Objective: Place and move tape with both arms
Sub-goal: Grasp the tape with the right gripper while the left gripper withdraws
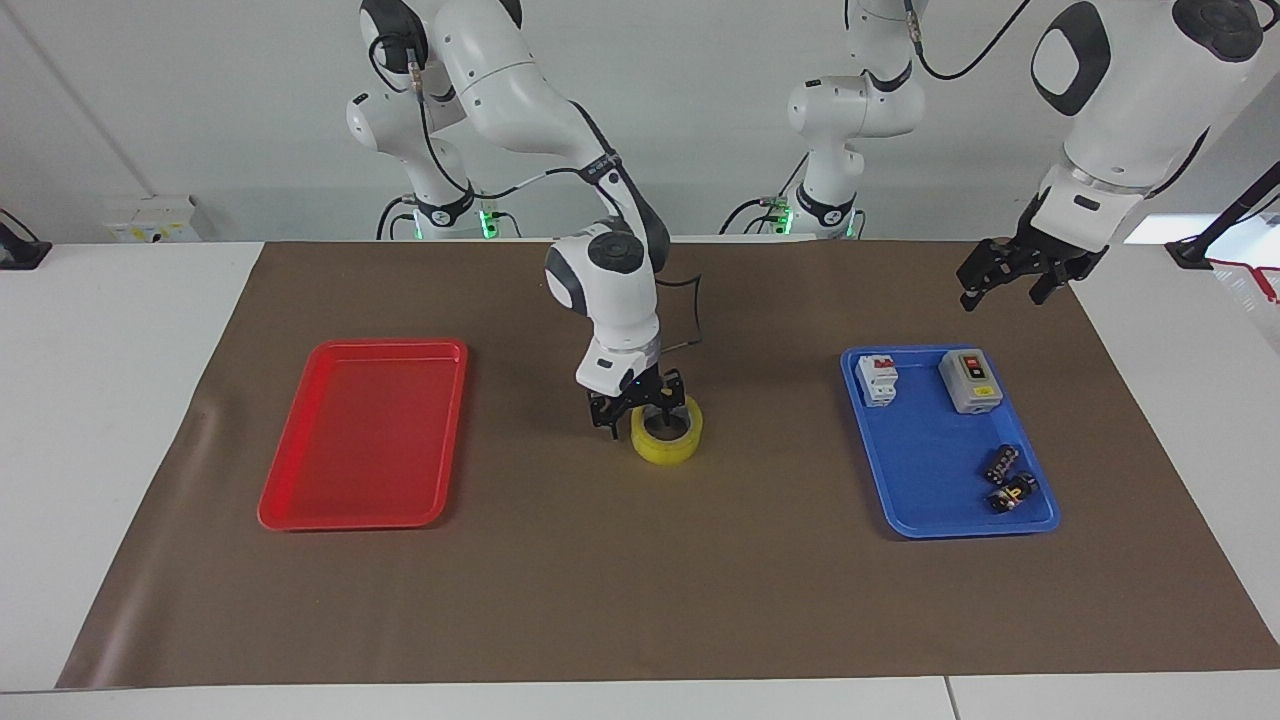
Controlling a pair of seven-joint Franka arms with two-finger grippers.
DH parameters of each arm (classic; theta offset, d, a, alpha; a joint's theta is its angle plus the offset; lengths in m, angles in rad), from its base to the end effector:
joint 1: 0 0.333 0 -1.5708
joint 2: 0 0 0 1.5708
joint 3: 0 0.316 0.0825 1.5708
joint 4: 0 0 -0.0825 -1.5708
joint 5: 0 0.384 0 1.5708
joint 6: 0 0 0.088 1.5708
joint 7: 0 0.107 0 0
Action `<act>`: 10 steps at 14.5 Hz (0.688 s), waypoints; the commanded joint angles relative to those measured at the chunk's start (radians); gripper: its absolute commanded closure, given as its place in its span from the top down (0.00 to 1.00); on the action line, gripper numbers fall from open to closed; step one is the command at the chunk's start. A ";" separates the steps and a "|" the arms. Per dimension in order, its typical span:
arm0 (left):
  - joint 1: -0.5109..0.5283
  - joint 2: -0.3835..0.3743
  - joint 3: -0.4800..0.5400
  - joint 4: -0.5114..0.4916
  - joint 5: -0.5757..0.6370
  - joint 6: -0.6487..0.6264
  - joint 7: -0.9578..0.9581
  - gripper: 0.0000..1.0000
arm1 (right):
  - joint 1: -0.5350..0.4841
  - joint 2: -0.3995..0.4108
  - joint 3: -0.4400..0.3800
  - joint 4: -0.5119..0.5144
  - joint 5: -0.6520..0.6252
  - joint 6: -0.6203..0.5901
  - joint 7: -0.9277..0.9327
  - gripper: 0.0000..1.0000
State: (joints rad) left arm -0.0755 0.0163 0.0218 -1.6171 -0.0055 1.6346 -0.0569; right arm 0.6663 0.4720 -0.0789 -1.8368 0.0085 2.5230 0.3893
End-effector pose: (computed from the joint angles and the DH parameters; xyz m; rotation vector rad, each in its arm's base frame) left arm 0.5633 -0.0309 0.5990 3.1364 0.0056 0.0014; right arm 0.5516 0.3724 0.2946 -3.0344 -0.3109 -0.3126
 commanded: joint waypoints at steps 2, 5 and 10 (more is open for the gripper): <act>0.014 0.001 -0.002 0.005 -0.025 -0.021 0.039 1.00 | 0.001 -0.021 -0.004 -0.036 -0.015 0.030 -0.012 0.43; 0.014 -0.001 -0.002 0.003 -0.025 -0.022 0.039 1.00 | 0.002 -0.023 -0.004 -0.051 -0.018 0.048 -0.012 0.40; 0.014 -0.003 -0.002 -0.004 -0.025 -0.010 0.037 1.00 | -0.001 -0.023 -0.005 -0.030 -0.033 0.008 -0.007 0.00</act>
State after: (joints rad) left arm -0.0717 0.0164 0.0217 -1.6197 -0.0057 1.6311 -0.0381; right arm 0.6665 0.4691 -0.0800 -1.8594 -0.0127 2.5513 0.3889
